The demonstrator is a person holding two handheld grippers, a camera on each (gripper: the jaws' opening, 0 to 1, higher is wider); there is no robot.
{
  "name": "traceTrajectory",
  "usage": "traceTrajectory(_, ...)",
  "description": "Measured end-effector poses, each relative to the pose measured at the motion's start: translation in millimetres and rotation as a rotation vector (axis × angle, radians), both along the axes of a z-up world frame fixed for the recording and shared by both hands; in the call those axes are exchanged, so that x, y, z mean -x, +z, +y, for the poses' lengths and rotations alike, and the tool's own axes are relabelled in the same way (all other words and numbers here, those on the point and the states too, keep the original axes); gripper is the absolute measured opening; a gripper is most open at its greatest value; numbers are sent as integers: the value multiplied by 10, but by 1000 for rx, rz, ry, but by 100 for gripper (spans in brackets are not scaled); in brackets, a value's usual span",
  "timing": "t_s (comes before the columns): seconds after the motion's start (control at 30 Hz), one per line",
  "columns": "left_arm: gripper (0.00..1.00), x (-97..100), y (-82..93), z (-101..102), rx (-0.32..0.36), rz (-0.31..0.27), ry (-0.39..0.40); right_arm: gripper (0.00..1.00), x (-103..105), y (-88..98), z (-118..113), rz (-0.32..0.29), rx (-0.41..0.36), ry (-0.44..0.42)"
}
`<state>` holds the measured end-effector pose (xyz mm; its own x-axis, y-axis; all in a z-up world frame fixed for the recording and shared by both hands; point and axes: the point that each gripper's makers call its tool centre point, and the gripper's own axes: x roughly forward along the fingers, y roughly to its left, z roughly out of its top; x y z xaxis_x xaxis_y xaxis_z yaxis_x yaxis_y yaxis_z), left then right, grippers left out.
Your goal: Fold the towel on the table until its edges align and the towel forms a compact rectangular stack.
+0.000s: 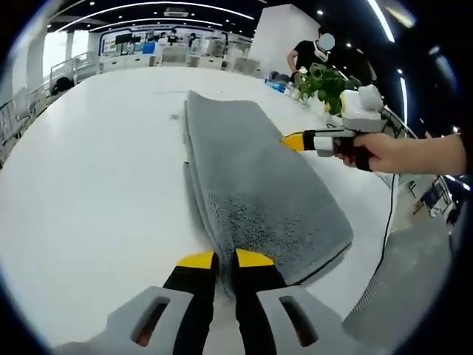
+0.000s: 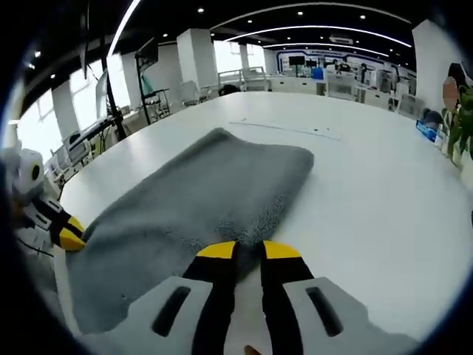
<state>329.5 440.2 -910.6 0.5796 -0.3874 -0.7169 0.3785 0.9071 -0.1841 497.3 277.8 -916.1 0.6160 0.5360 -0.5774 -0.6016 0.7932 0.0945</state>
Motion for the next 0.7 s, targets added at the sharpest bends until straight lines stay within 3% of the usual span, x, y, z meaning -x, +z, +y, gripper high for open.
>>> traceTrajectory(0.1, 8, 59, -3, -112, -4, 4, -30, 6, 7, -5, -15, 1, 1, 5)
traceTrajectory(0.3, 8, 130, -4, -297, 22, 14, -69, 5, -2, -19, -189, 12, -31, -68)
traceTrajectory(0.5, 7, 162, 3, -408, -45, -8, -175, 4, 53, -12, -327, 5, -29, -90)
traceTrajectory(0.7, 7, 158, -7, -458, -73, -10, -207, 5, 129, 13, -409, -2, 12, -90)
